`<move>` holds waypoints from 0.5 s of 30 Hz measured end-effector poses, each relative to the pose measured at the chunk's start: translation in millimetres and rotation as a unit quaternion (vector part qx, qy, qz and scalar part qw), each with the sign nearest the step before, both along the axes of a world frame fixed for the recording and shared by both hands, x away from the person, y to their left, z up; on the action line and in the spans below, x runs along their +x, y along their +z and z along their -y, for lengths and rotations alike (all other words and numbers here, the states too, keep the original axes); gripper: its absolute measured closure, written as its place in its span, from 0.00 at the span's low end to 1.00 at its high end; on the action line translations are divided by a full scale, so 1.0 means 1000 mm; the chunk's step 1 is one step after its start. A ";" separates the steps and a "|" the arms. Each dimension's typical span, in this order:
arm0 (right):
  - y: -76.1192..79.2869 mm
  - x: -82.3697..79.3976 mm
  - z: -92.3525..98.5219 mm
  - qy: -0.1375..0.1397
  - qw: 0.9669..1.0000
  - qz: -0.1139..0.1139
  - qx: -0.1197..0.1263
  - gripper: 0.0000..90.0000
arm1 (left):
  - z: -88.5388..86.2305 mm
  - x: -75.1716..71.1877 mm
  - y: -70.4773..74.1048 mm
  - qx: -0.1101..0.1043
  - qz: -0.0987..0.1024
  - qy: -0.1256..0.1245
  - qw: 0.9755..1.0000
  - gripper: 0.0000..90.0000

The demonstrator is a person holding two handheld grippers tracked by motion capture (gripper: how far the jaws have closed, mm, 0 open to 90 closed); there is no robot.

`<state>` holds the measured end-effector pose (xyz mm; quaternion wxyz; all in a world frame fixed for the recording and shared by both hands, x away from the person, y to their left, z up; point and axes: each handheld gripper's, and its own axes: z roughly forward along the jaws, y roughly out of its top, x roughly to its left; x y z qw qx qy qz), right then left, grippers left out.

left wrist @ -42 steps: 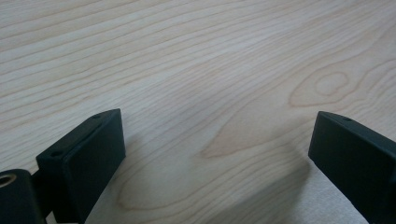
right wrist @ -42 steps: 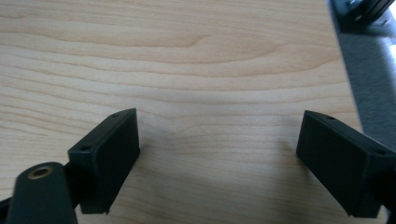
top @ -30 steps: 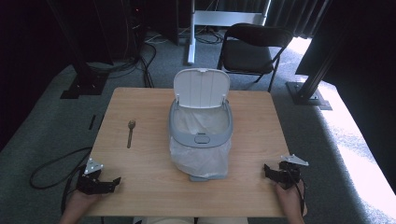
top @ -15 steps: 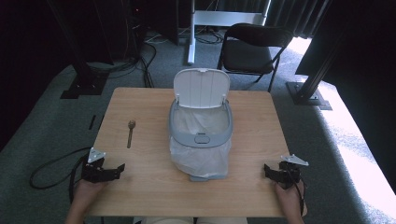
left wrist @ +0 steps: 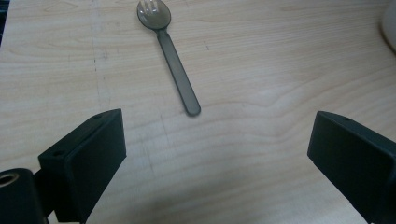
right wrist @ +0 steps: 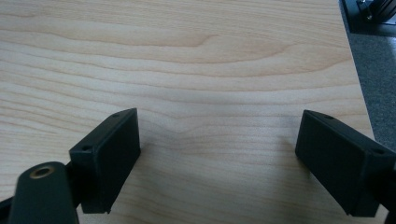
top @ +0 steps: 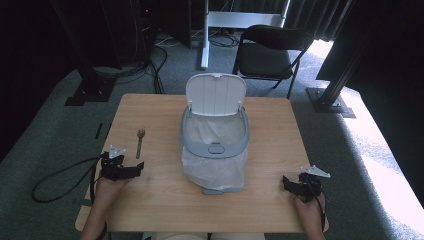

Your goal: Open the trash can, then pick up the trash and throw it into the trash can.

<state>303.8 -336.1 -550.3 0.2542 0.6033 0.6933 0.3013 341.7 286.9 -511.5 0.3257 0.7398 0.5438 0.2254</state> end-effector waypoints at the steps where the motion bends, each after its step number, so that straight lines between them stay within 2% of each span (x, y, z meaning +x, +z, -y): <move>1: 0.000 0.000 0.000 0.000 1.000 0.000 0.000 0.15 | 0.001 0.003 -0.001 -0.001 -0.002 0.002 1.000 0.05; 6: 0.000 0.000 0.000 0.001 1.000 0.001 -0.001 0.15 | -0.001 0.018 -0.006 -0.012 -0.014 0.023 1.000 0.05; 9: 0.000 0.000 0.000 0.002 1.000 0.002 -0.001 0.15 | -0.002 0.025 -0.009 0.001 -0.023 0.034 0.999 0.05; 15: 0.000 0.000 -0.001 0.000 1.000 0.001 -0.001 0.15 | -0.004 0.036 -0.011 -0.008 -0.027 0.048 0.998 0.05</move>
